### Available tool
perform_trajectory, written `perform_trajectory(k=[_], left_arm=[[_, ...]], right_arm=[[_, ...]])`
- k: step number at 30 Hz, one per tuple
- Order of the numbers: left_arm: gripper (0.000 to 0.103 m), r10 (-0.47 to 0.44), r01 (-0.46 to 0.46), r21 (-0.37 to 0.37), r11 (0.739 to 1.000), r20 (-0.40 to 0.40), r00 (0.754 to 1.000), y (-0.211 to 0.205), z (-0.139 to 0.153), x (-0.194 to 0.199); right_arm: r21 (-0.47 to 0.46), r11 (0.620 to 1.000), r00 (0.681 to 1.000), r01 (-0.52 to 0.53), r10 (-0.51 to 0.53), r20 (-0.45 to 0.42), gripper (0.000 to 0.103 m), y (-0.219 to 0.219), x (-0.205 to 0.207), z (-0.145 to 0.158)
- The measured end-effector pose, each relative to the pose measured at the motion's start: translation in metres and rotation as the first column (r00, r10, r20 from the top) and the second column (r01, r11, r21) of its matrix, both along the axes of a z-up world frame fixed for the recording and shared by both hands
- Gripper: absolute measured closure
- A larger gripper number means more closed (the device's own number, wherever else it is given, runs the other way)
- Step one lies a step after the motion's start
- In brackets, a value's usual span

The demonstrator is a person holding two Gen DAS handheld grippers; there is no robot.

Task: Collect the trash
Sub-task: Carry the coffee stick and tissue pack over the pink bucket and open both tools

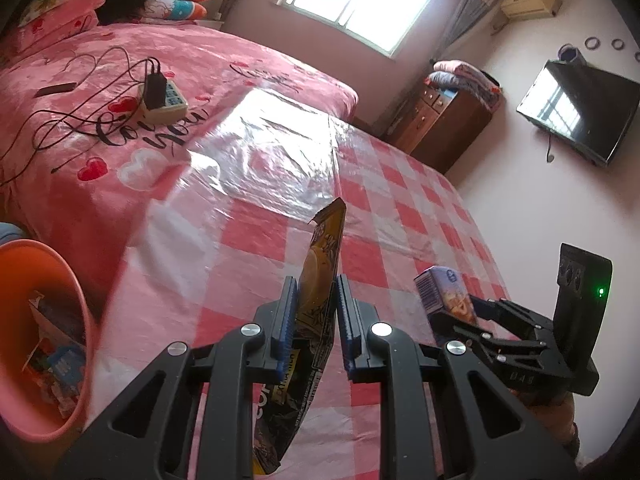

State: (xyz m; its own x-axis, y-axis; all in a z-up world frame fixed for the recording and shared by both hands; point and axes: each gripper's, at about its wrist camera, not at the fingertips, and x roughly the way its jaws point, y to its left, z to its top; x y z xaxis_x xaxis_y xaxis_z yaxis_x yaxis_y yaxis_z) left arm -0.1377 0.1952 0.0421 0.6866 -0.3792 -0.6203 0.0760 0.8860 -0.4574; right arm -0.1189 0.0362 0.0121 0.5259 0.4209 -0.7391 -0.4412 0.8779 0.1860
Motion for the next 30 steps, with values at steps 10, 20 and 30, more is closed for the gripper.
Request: perform_trajectory(k=[10, 20, 30], left_arm=[[0.081, 0.084, -0.083, -0.025, 0.996, 0.041, 0.996, 0.042, 0.012, -0.021], [0.081, 0.241, -0.240, -0.029, 0.970, 0.043, 0.970, 0.112, 0.010, -0.046], [0.081, 0.400, -0.401, -0.040, 0.915, -0.028, 0.916, 0.187, -0.024, -0.074]], right_arm=[[0.000, 0.985, 0.985, -0.170, 0.170, 0.016, 0.041, 0.075, -0.013, 0.010], [-0.004, 0.929, 0.928, -0.370, 0.370, 0.033, 0.041, 0.170, -0.023, 0.014], [-0.039, 0.850, 0.847, -0.526, 0.527, 0.072, 0.041, 0.261, -0.032, 0.009]])
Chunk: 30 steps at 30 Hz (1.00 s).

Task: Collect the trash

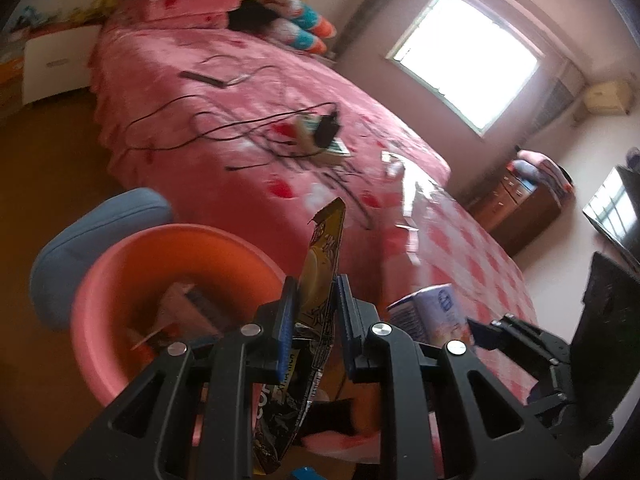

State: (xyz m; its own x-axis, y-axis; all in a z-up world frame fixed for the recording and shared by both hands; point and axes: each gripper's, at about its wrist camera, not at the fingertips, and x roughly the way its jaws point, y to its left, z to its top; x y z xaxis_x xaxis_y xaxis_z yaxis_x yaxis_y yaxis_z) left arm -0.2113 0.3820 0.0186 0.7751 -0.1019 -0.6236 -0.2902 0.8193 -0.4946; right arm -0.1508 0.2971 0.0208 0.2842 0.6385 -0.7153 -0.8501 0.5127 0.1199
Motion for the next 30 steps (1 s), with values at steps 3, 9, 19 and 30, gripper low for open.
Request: perform_trajectory(k=[3, 9, 19, 30], left_arm=[[0.081, 0.035, -0.036, -0.026, 0.999, -0.023, 0.999, 0.018, -0.014, -0.003], [0.043, 0.166, -0.168, -0.020, 0.986, -0.046, 0.985, 0.046, -0.034, -0.015], [0.017, 0.242, -0.244, 0.112, 0.963, 0.031, 0.970, 0.041, -0.013, -0.026], [0.005, 0.127, -0.136, 0.299, 0.945, 0.049, 0.991, -0.012, 0.016, -0.009]], right_arm=[[-0.013, 0.999, 0.999, -0.045, 0.046, 0.006, 0.039, 0.025, 0.002, -0.007], [0.036, 0.999, 0.999, -0.022, 0.022, -0.024, 0.016, 0.039, 0.007, -0.018], [0.102, 0.982, 0.986, 0.161, -0.164, 0.026, 0.012, -0.012, 0.017, 0.009], [0.102, 0.937, 0.939, 0.334, -0.340, 0.051, 0.012, -0.082, 0.033, 0.003]])
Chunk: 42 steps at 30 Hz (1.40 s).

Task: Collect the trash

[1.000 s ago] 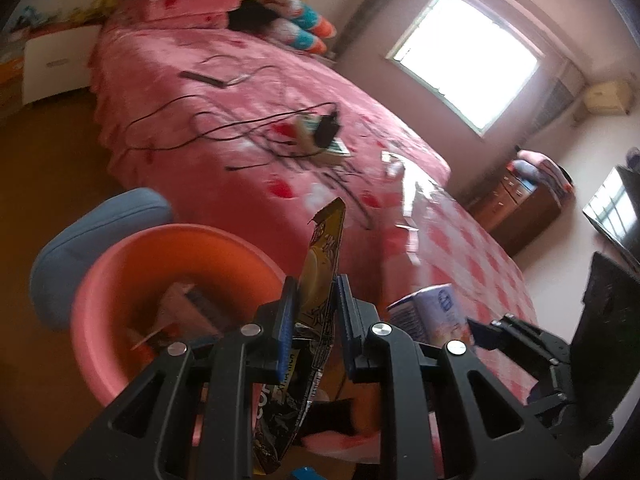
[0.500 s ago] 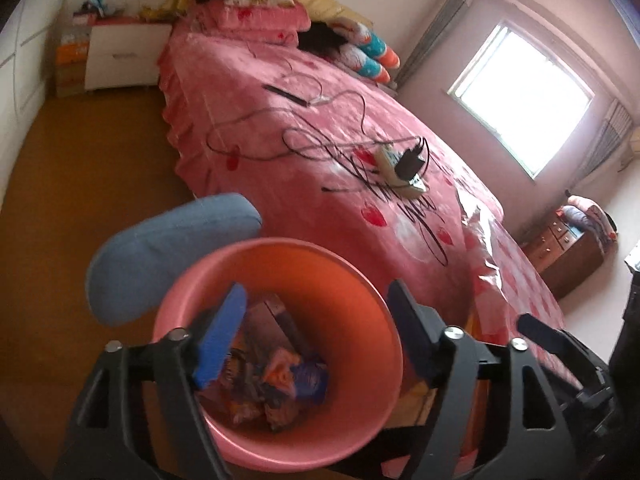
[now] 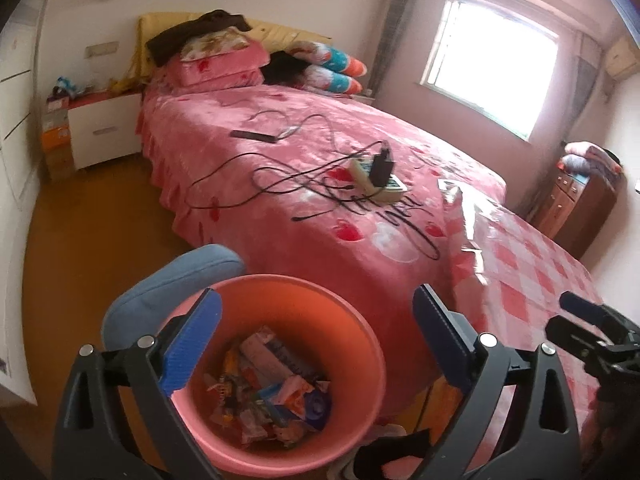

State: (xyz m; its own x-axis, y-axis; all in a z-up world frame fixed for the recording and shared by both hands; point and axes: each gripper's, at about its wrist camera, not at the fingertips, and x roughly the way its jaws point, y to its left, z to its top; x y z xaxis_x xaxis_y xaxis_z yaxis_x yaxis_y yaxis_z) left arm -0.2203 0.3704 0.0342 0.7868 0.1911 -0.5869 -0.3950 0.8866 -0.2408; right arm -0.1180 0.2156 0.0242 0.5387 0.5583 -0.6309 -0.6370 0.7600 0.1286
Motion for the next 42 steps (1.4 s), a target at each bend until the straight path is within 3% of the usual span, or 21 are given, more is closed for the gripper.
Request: perform_trajectory(k=[21, 42], left_arm=[[0.004, -0.251, 0.251, 0.026, 0.968, -0.015, 0.968, -0.122, 0.021, 0.053], [0.004, -0.377, 0.380, 0.090, 0.921, -0.042, 0.925, -0.225, 0.026, 0.098]], right_arm=[[0.018, 0.975, 0.974, 0.223, -0.224, 0.043, 0.012, -0.111, 0.009, -0.007], [0.024, 0.915, 0.911, 0.403, -0.404, 0.089, 0.012, -0.203, 0.025, -0.007]])
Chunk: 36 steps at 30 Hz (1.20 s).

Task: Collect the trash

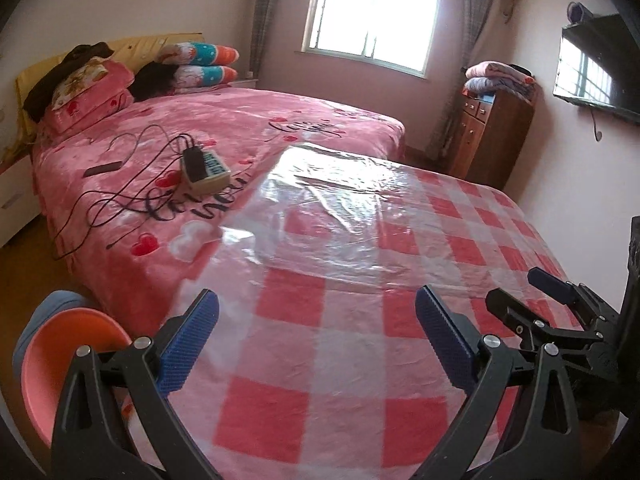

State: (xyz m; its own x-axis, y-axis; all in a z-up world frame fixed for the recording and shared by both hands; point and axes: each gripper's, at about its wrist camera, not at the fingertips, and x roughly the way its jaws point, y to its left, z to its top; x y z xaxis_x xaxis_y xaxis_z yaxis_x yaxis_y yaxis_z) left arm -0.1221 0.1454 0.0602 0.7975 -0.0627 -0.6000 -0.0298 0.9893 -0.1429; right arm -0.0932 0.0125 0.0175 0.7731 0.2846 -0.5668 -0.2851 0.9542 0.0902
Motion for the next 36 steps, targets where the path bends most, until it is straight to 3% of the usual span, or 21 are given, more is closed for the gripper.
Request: perform_trajectory(k=[16, 36], left_arm=[[0.004, -0.073, 0.073, 0.029, 0.997, -0.002, 0.997, -0.067, 0.000, 0.029], [0.004, -0.139, 0.139, 0.057, 0.989, -0.012, 0.990, -0.139, 0.000, 0.055]], right_arm=[[0.006, 0.984, 0.984, 0.179, -0.179, 0.014, 0.009, -0.074, 0.014, -0.003], [-0.014, 0.939, 0.937, 0.344, -0.342, 0.073, 0.009, -0.141, 0.006, 0.001]])
